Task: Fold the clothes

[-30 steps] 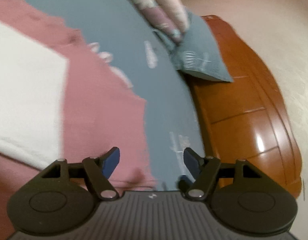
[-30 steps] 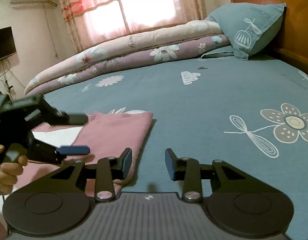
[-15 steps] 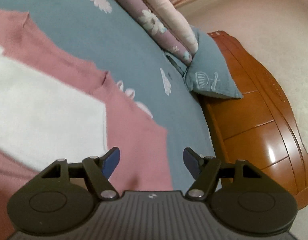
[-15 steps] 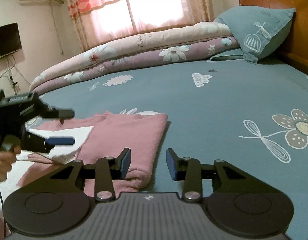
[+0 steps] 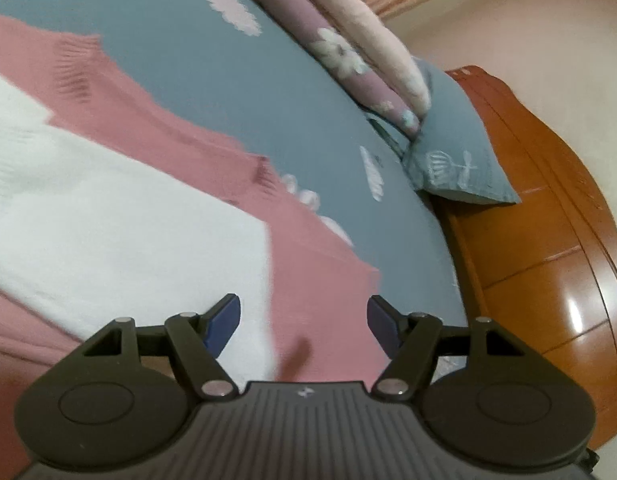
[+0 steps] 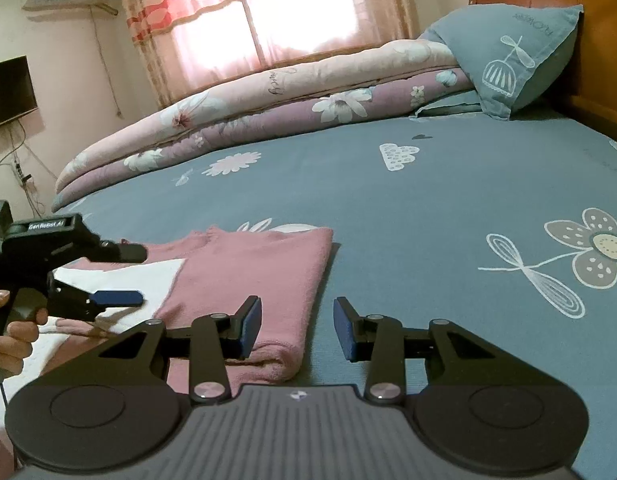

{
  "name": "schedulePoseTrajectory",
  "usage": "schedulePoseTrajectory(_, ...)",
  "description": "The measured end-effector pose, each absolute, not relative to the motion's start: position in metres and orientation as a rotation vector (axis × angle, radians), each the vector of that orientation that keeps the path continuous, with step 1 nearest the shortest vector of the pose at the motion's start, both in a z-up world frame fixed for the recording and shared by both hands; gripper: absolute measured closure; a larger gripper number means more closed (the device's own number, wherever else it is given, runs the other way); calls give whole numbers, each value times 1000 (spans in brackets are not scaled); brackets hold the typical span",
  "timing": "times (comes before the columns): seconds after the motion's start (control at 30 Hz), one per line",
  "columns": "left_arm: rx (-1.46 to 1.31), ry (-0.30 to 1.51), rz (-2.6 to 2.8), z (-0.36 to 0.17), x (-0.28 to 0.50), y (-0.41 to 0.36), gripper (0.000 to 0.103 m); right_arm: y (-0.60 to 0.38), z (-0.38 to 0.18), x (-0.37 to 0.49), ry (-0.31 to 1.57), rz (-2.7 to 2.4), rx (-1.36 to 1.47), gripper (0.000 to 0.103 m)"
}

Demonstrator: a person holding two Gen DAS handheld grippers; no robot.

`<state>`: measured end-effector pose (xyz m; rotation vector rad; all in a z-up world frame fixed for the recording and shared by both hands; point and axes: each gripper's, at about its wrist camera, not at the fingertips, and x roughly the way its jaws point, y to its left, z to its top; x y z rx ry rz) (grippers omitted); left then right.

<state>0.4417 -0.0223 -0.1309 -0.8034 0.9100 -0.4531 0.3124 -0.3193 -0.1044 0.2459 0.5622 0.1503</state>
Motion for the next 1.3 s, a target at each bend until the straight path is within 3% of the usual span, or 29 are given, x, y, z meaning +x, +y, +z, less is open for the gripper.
schedulePoseTrajectory(0.47, -883, 855, -317, -121, 424, 65, 32, -311, -105, 312, 572, 155, 232, 56)
schedulePoseTrajectory(0.63, -835, 789, -387, -98, 452, 37, 29, -307, -105, 315, 576, 158, 226, 56)
schedulePoseTrajectory(0.83, -800, 860, -359, -120, 481, 13, 29, -306, -107, 316, 585, 160, 213, 56)
schedulePoseTrajectory(1.1, -830, 834, -205, -122, 469, 50, 29, -315, -108, 316, 584, 140, 255, 56)
schedulePoseTrajectory(1.3, -834, 850, -369, -104, 470, 1, 29, -315, -108, 315, 586, 139, 248, 56)
